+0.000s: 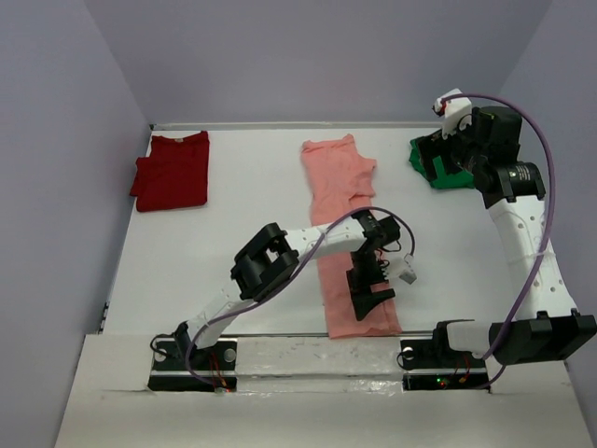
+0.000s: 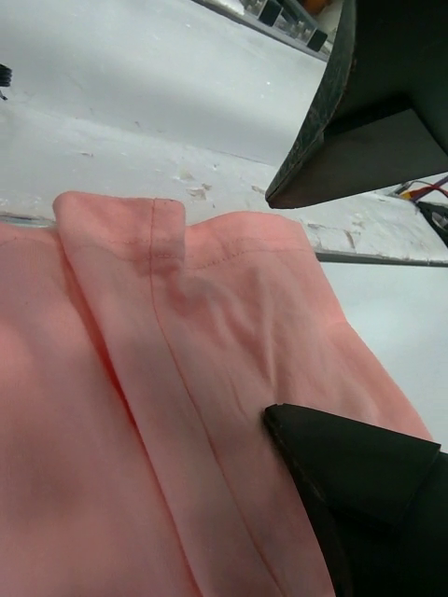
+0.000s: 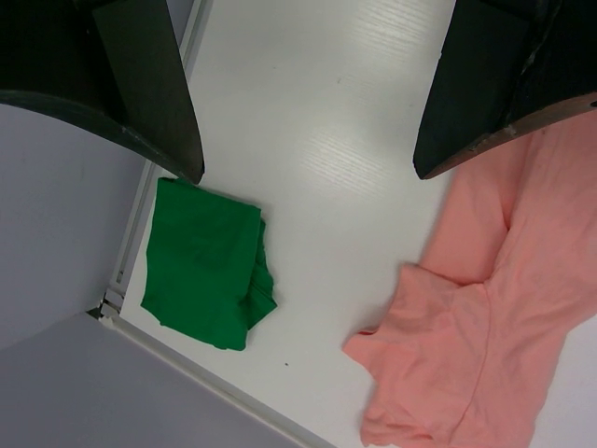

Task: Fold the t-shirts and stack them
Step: Rotate the tshirt 90 degrees

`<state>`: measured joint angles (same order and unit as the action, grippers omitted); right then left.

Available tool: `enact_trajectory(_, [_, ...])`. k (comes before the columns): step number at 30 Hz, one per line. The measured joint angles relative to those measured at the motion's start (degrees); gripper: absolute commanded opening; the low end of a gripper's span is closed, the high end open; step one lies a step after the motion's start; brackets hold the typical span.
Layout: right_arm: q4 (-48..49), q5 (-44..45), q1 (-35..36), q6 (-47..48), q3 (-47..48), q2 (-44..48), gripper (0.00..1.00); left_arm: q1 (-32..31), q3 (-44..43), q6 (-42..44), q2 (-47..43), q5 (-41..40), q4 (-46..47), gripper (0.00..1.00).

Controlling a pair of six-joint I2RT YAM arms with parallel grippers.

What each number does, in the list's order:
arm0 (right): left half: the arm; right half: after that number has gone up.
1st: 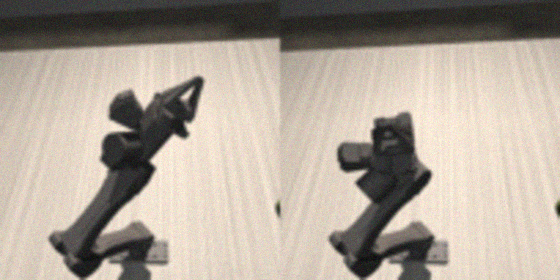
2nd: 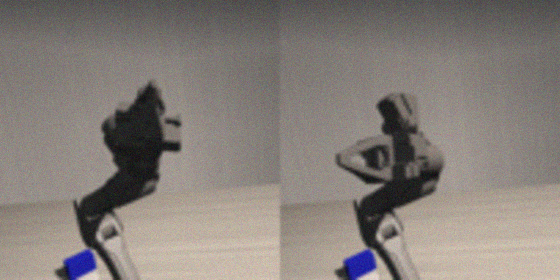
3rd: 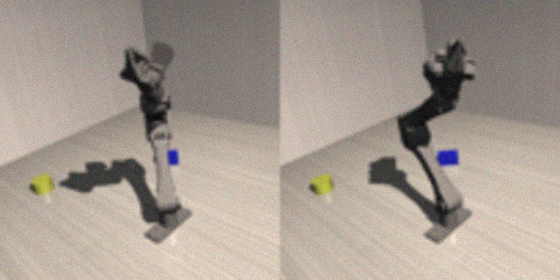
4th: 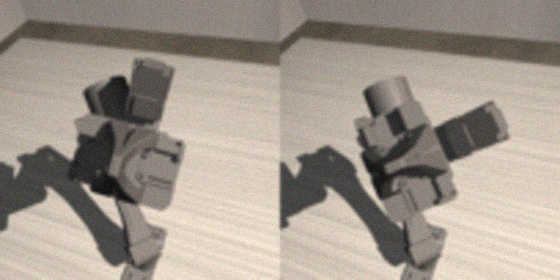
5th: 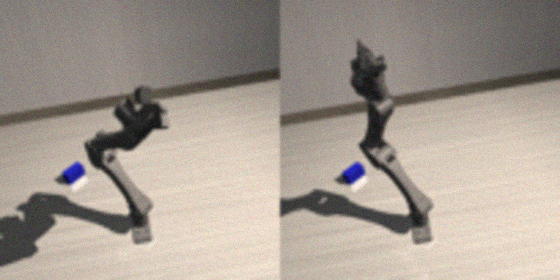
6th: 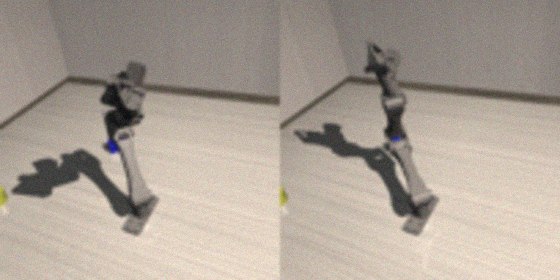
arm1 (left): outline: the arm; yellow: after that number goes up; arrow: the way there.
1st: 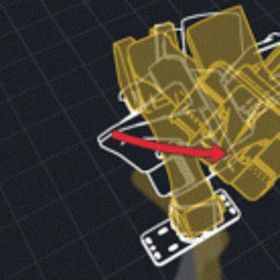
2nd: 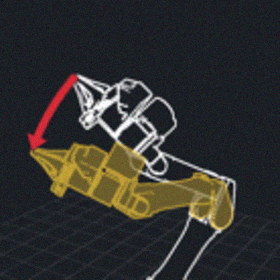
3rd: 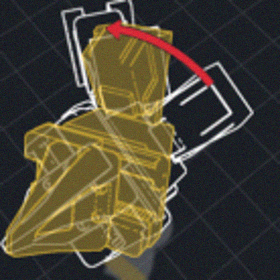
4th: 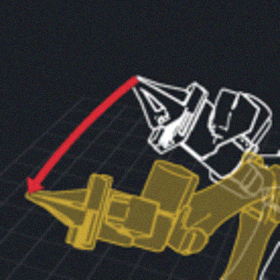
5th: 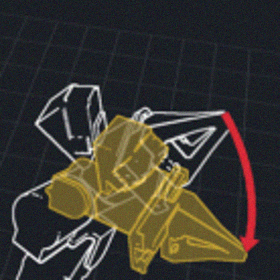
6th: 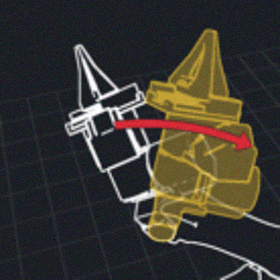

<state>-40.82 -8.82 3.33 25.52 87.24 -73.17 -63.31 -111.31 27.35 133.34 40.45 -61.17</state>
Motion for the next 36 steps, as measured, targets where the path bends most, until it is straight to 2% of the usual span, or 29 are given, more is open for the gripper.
enact_trajectory(6, [-0.48, -0.44, 0.0, 0.0, 0.0, -1.27, 1.0, 4.74, -0.66, 0.81, -2.69, -1.18, -0.85, 0.99])
enact_trajectory(16, [-1.2, -3.96, 0.0, -1.18, 0.7, -8.74, 1.0, 16.26, 9.25, -1.79, -24.28, -5.62, 0.26, 0.99])
enact_trajectory(19, [-3.08, -9.31, 0.0, -2.03, 3.58, -15.69, 1.0, 24.39, 9.29, -3.17, -26.18, -5.68, 3.15, 0.99])
enact_trajectory(21, [-5.05, -12.37, 0.04, -2.4, 6.47, -22.32, 1.0, 31.45, 9.29, -4.68, -26.08, -7.52, 6.23, 0.99])
enact_trajectory(25, [-8.41, -14.69, 0.94, -2.75, 13.09, -36.46, 1.0, 40.17, 10.69, -7.06, -25.42, -13.38, 10.99, 0.99])
enact_trajectory(31, [-15.26, -14.91, 4.35, -1.16, 27.3, -53.29, 1.0, 43.17, 16.13, -8.74, -25.42, -17.55, 13.75, 0.99])
enact_trajectory(36, [-18.8, -14.05, 8.46, 0.2, 37.03, -59.14, 1.0, 43.56, 17.68, -9.14, -25.42, -19.15, 15.34, 0.99])
